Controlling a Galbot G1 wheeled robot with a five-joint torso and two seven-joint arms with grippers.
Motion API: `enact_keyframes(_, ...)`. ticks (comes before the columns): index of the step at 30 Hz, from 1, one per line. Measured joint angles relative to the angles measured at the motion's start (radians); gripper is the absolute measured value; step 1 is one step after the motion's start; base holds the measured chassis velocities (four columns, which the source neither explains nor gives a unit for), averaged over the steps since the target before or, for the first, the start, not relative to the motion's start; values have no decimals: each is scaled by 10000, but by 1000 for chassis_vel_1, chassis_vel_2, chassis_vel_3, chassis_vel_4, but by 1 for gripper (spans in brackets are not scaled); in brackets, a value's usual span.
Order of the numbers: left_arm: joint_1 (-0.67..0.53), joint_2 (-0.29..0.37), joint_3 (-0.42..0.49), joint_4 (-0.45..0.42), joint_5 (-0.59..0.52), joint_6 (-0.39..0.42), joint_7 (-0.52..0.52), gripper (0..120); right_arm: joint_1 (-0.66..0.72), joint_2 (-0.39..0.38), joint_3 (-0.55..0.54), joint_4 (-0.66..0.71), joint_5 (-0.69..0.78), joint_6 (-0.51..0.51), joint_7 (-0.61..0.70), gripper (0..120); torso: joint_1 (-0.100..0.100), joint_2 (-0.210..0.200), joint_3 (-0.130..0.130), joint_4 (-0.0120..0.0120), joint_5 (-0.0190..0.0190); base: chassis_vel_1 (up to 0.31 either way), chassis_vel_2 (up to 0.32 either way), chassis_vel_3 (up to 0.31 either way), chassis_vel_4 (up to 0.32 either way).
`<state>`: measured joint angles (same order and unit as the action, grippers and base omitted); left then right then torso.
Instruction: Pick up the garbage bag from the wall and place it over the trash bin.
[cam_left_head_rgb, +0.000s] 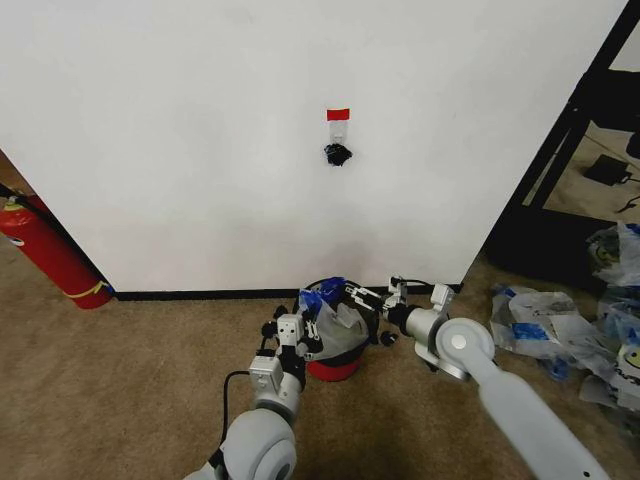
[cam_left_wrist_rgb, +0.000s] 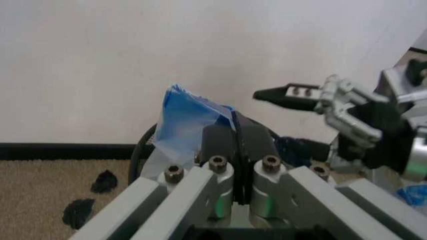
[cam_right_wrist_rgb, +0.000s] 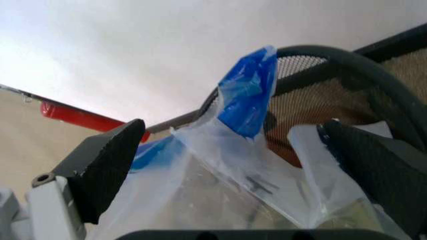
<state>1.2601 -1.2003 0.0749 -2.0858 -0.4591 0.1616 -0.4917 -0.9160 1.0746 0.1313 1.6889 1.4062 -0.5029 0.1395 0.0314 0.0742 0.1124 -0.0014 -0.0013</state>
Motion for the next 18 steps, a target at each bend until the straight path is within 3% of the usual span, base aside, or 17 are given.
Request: enact_keyframes(18, -66, 74, 199, 37, -3, 7, -7, 0, 697, 991, -146, -1315, -785, -283, 22, 100, 0, 1, 0, 0, 1, 0, 0, 0, 0)
